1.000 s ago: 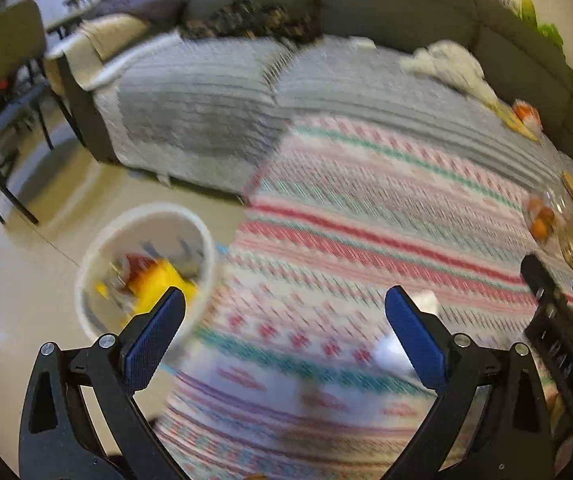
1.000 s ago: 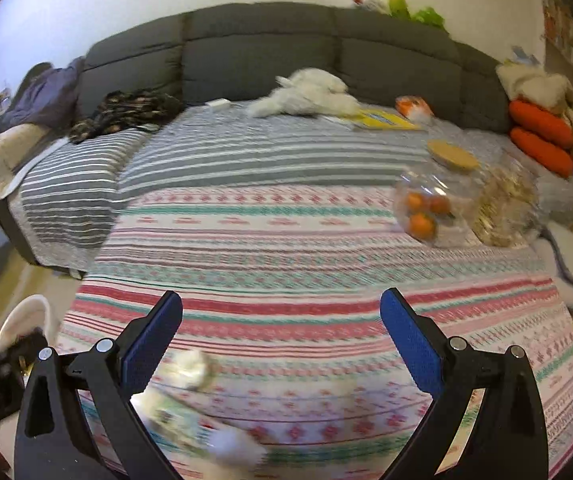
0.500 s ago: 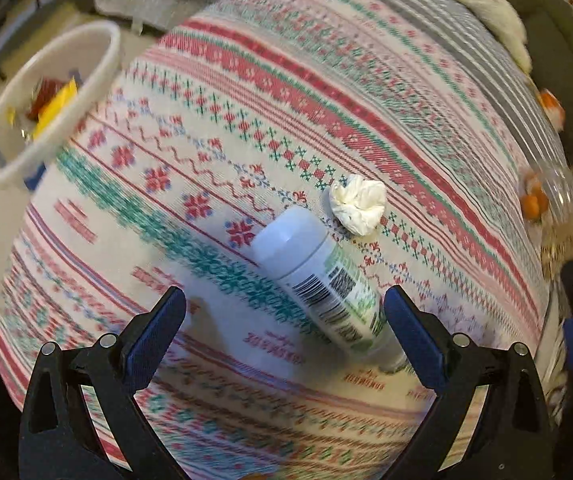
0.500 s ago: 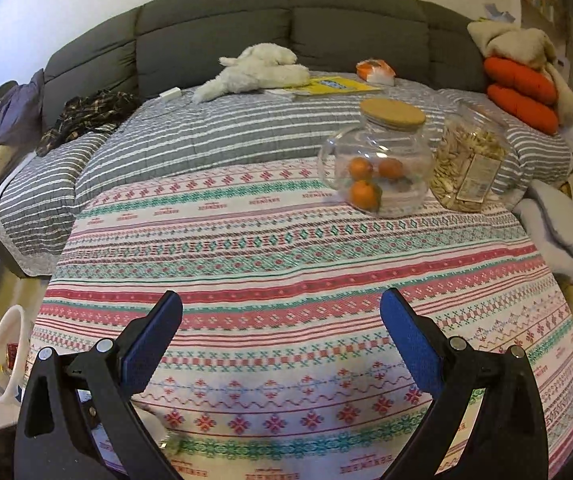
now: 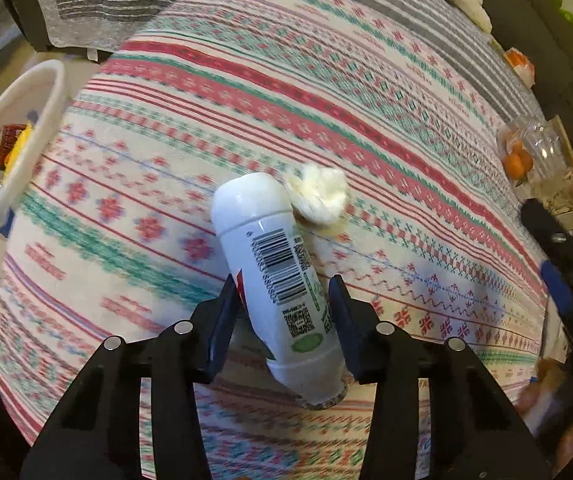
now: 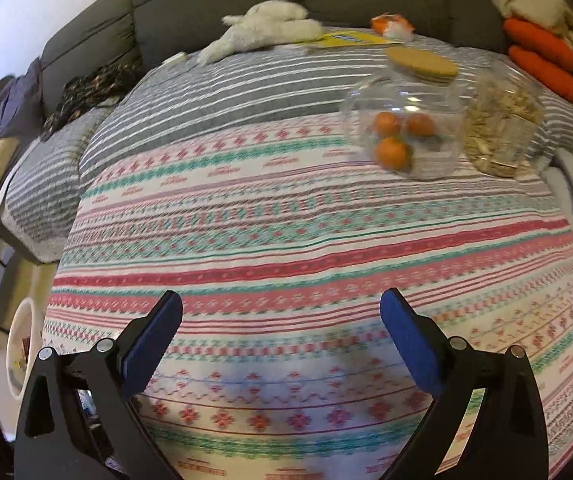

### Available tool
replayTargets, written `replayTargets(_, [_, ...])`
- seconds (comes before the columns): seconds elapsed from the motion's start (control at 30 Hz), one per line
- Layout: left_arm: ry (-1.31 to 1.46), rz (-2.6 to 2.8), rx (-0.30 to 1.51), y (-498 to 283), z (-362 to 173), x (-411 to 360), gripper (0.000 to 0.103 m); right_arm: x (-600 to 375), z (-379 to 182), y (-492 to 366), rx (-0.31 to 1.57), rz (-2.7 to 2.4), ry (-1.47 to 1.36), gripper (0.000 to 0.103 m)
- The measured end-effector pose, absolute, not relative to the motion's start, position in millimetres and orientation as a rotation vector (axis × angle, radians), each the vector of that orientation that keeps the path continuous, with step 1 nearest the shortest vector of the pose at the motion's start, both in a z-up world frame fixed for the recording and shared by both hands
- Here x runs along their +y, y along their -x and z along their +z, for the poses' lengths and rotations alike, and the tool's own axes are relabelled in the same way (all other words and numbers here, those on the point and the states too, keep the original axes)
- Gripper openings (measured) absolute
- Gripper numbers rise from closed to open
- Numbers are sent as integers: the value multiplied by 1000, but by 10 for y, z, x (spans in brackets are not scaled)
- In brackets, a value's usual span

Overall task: Collect trash
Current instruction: 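Grasp the white bottle with the left gripper while the right grasps the tissue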

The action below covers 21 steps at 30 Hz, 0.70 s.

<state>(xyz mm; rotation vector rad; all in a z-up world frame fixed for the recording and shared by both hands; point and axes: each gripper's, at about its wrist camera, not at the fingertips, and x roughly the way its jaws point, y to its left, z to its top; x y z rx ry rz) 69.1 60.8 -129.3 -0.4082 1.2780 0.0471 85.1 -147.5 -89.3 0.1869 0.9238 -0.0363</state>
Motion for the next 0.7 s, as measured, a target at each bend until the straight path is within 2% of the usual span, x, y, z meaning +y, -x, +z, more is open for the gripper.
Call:
replayTargets(0.27, [372, 170, 1096, -573, -917, 1362, 37, -677, -1097, -897, 980, 94, -68, 96])
replayTargets(0.43, [410, 189, 1062, -500, -798, 1619, 35, -177, -1272, -889, 1012, 176, -20, 94])
replayTargets(0.47, [410, 187, 1057, -481, -773, 1669, 35, -124, -1301, -895, 1014, 185, -16, 85])
replayTargets(0.5, [404, 183, 1051, -478, -749, 1697, 35, -84, -1337, -904, 1022, 194, -9, 69])
replayTargets(0.53, [400, 181, 1047, -497, -738, 1669, 35, -47, -1392, -929, 1042, 209, -4, 61])
replayTargets(0.57, [396, 177, 1043, -521, -727, 1667, 35, -50, -1441, -952, 1061, 216, -6, 42])
replayTargets(0.6, [392, 171, 1038, -522, -715, 1672, 35, -72, -1471, -961, 1058, 206, -6, 33])
replayTargets(0.7, [386, 145, 1024, -548, -683, 1688, 35, -178, -1393, -960, 1012, 216, -31, 26])
